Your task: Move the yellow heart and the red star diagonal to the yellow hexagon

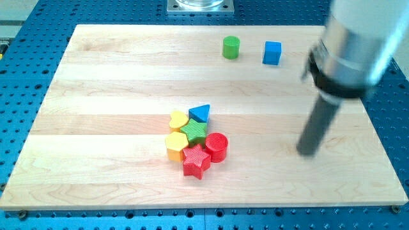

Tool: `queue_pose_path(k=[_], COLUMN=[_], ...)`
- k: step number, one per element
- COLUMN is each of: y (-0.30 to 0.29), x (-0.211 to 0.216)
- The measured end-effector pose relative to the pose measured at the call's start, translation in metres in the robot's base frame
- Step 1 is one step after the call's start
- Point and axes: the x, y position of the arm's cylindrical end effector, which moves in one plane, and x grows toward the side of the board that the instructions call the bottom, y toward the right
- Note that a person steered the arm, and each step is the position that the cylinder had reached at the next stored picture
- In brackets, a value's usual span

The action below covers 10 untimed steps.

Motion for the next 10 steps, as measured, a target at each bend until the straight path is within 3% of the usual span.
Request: queue_pose_path(k=[1, 4, 5, 6, 8, 9, 10], y=[-0.084, -0.23, -0.24, -0.2, -0.193, -0.194, -0.235], x=[0.035, -0.036, -0.076, -0.095, -0.165, -0.159, -0.16])
